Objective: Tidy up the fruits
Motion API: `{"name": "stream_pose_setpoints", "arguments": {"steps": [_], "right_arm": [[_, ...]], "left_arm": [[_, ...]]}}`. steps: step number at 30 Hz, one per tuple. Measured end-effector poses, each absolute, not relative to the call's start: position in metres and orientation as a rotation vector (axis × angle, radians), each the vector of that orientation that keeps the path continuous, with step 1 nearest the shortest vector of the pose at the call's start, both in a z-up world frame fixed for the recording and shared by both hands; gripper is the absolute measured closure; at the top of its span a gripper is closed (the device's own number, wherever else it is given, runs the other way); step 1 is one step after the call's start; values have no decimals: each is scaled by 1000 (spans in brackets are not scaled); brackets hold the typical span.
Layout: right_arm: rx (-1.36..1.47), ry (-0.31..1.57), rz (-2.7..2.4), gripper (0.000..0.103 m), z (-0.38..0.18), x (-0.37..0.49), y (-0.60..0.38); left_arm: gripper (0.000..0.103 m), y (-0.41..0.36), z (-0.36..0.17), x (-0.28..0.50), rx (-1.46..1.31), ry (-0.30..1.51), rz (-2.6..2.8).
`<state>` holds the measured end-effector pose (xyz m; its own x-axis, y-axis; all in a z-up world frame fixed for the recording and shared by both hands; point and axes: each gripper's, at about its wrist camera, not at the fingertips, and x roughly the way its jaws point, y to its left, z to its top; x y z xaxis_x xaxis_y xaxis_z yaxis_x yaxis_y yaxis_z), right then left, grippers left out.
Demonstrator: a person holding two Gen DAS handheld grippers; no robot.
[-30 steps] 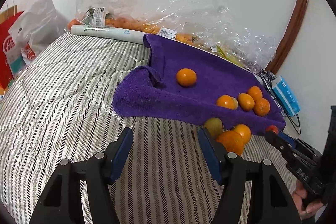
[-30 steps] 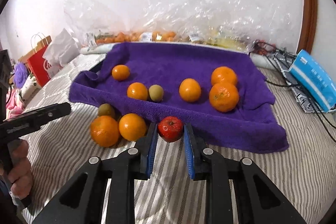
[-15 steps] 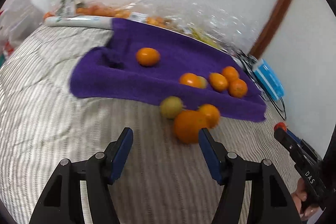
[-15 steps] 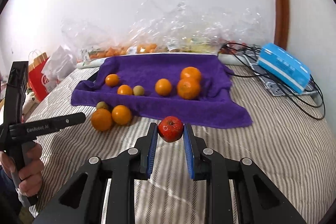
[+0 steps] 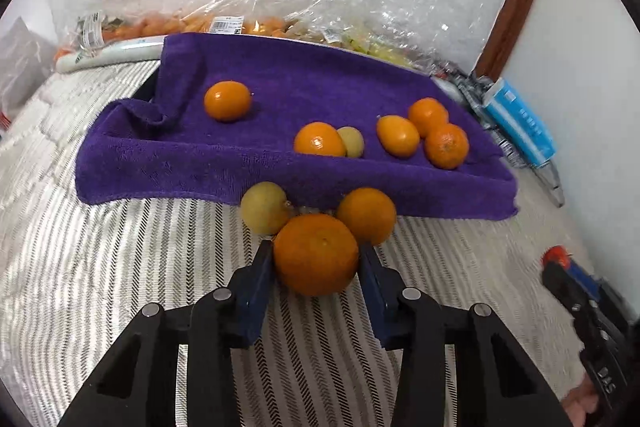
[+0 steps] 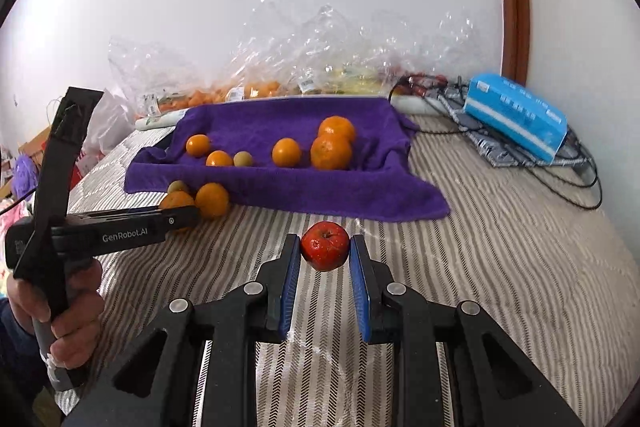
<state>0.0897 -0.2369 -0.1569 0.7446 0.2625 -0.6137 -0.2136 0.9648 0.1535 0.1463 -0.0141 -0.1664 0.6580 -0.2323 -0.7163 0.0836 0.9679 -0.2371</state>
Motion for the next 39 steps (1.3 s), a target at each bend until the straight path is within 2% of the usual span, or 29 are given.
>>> {"name": "stream_pose_setpoints", "arguments": {"steps": [5, 19, 39], "right_arm": [[112, 700, 287, 78, -160, 93, -238], [114, 679, 251, 78, -158, 92, -235], [120, 586, 318, 78, -116, 107, -219]], "left_arm": [[64, 4, -165, 141, -289, 793, -186], [64, 4, -158, 132, -294, 729, -215], [64, 14, -144, 122, -326, 631, -159]]}}
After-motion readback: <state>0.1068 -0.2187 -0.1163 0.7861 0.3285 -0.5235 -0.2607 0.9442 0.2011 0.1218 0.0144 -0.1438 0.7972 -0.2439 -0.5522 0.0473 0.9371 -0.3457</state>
